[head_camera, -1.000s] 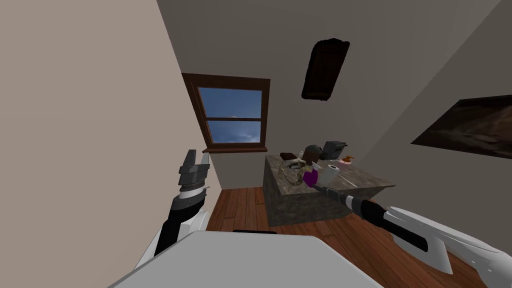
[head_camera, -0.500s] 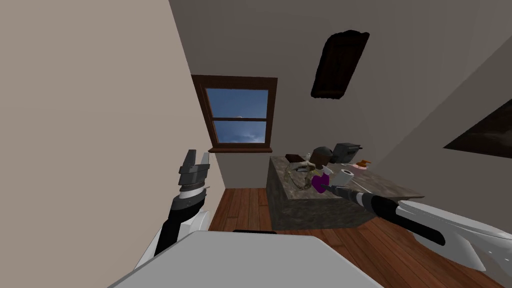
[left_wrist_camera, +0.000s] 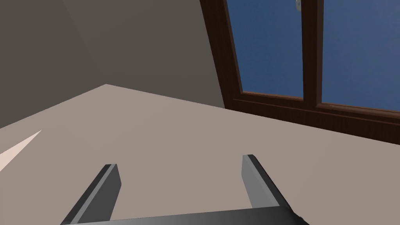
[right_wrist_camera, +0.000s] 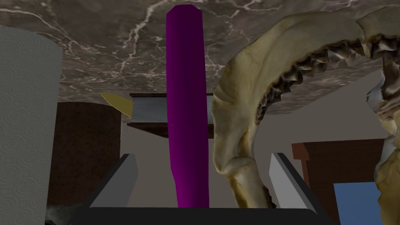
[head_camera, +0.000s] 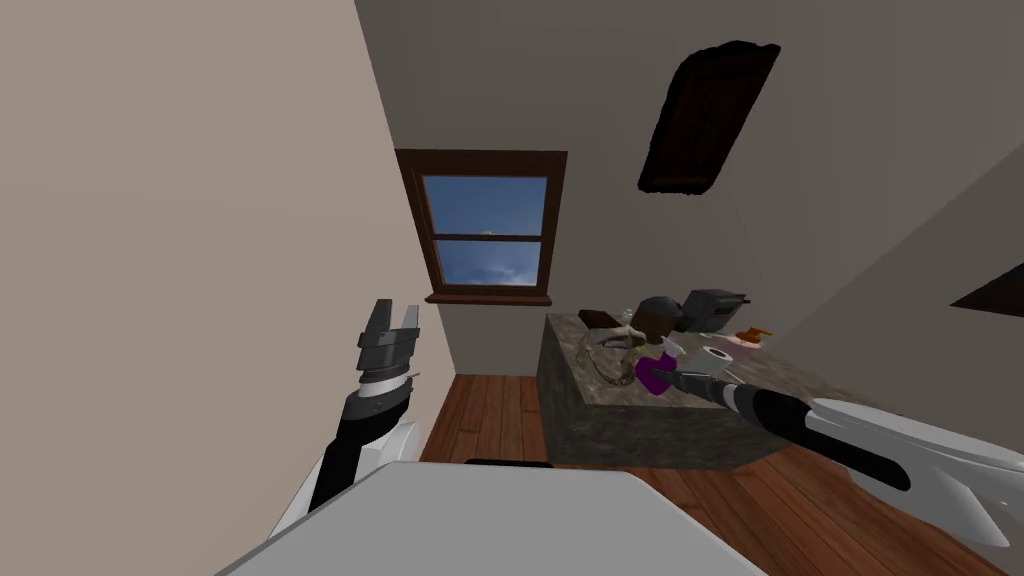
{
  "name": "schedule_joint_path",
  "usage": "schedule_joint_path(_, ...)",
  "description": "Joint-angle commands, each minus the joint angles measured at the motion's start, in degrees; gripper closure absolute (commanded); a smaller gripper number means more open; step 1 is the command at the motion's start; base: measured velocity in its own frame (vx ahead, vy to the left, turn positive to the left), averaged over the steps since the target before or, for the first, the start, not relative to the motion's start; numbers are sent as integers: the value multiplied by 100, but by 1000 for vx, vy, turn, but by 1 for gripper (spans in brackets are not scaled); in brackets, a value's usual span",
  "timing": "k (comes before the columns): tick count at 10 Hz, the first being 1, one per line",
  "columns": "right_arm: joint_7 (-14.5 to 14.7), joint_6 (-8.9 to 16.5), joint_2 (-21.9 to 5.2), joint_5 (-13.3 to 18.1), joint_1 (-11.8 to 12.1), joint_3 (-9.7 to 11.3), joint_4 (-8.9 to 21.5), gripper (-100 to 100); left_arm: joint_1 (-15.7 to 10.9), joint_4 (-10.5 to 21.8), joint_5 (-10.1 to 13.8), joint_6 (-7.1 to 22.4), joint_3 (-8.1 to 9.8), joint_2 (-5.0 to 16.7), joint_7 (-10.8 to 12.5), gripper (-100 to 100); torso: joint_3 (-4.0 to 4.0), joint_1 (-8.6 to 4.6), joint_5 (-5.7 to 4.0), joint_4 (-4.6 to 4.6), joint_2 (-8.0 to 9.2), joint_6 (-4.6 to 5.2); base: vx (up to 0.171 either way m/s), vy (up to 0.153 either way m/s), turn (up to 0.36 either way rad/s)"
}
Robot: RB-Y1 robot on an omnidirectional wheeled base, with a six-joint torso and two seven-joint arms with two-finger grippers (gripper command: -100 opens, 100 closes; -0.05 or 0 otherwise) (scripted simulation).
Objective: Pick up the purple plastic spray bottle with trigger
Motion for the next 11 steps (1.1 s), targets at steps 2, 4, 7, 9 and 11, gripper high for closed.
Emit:
schedule_joint_path(2,-131,161,43,-66,-64,84,226,-100,-1,0,0,0,0,0,0,0,9,-4,-1,4,16,0,-112,-23,325)
schedule_joint_path(4,-229,286,84,-120,-101,141,406,-100,-1,0,0,0,0,0,0,0,23,-17,-4,10,39,4,-149,-50,298)
schedule_joint_path(7,-376,474,144,-202,-156,227,677,-100,0,0,0,0,0,0,0,0,21,-14,-5,9,34,4,-138,-11,307)
schedule_joint_path(9,-474,600,184,-256,-193,284,857,-100,0,0,0,0,1,0,0,0,19,-19,-5,8,31,4,-135,-11,259)
schedule_joint_path(11,-451,496,184,-230,-261,313,917,100,2,0,0,0,1,1,0,0,8,-18,-5,5,9,10,-31,-1,20)
